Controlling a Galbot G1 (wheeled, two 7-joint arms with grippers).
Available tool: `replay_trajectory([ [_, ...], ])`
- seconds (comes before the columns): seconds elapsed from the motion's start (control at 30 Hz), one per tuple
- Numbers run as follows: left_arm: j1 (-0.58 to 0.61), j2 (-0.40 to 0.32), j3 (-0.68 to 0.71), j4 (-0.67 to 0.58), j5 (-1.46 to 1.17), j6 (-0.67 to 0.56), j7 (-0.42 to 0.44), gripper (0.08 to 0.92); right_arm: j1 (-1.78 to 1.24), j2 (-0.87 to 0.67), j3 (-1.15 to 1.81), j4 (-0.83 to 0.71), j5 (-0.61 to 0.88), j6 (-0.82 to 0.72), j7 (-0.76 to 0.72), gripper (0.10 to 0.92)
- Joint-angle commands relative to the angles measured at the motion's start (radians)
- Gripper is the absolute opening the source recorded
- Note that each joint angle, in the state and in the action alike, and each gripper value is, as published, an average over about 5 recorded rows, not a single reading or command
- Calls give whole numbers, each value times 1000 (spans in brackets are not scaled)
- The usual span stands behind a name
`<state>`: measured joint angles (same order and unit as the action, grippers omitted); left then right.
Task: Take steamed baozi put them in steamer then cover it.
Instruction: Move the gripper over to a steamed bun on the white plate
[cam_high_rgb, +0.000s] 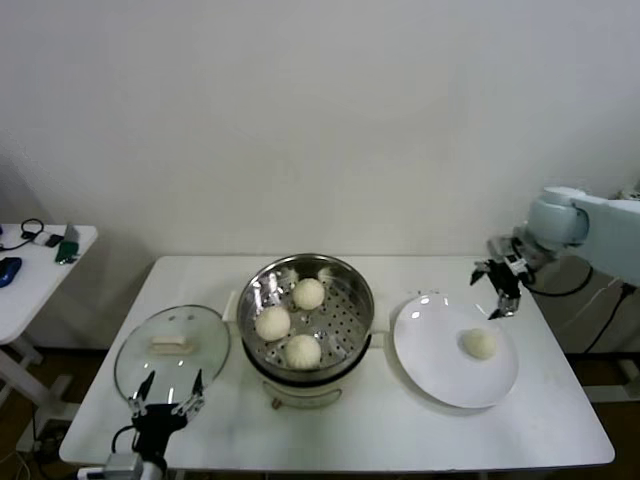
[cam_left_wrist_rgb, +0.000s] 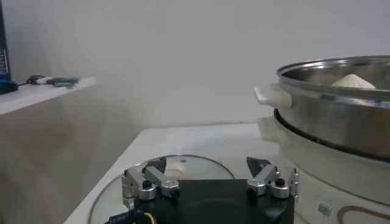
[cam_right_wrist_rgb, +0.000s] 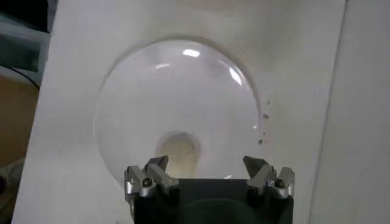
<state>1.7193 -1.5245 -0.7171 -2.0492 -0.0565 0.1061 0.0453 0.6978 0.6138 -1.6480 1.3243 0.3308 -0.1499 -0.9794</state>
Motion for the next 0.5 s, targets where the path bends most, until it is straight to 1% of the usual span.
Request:
replay_trajectory([
  [0.03, 1, -2, 0, 1, 1, 1, 0, 823, -307, -62, 194, -123, -108, -48, 25, 823],
  [0.2, 5, -6, -2, 9, 5, -1, -1, 823, -407, -26, 262, -167, -129, -38, 20, 823],
  [0.5, 9, -14, -5, 10, 16, 2, -1, 823, -479, 41, 331, -260, -137, -13, 9, 823],
])
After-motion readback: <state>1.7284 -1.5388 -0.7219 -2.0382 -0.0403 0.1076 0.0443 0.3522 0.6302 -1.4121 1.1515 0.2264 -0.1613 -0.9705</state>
